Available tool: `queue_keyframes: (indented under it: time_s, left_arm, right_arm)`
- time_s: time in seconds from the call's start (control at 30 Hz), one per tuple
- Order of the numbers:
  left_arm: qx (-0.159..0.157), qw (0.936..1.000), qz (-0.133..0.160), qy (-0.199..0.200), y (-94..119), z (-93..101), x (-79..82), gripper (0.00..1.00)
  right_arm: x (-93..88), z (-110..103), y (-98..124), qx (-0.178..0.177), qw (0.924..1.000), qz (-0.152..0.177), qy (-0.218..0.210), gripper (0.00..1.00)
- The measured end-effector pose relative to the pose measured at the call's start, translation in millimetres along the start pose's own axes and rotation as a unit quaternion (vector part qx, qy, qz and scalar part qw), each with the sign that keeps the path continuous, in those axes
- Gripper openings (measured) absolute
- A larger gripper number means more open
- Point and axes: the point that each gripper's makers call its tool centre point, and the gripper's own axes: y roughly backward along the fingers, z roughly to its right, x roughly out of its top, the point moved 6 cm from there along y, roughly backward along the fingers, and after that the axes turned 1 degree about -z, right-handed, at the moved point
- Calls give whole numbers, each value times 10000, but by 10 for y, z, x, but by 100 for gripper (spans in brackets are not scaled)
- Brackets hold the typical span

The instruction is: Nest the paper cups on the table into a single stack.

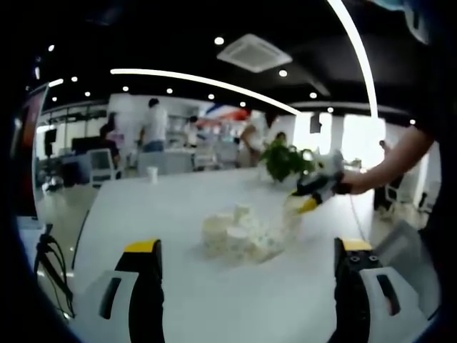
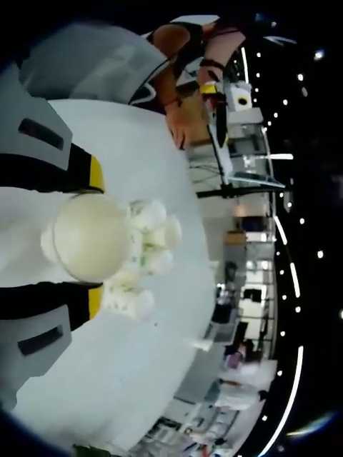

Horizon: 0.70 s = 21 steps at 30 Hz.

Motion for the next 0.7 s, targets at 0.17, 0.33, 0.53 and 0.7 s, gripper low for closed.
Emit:
queue_keyframes:
  time_s: [0.17,0.33,0.53,0.7]
  left_arm:
    - [7,10000,29,2,-3,-3,7,100]
    - [12,10000,50,8,-3,1,7,100]
    - [4,10000,60,44,-2,21,-6,100]
    - [3,10000,30,80,1,22,-28,100]
  right_arm:
    - [100,-41,82,-31,9999,142,31,45]
    - [174,-99,156,-49,9996,282,51,45]
    - [234,-194,206,-32,9992,399,61,45]
    - [278,-267,231,10,9989,469,70,45]
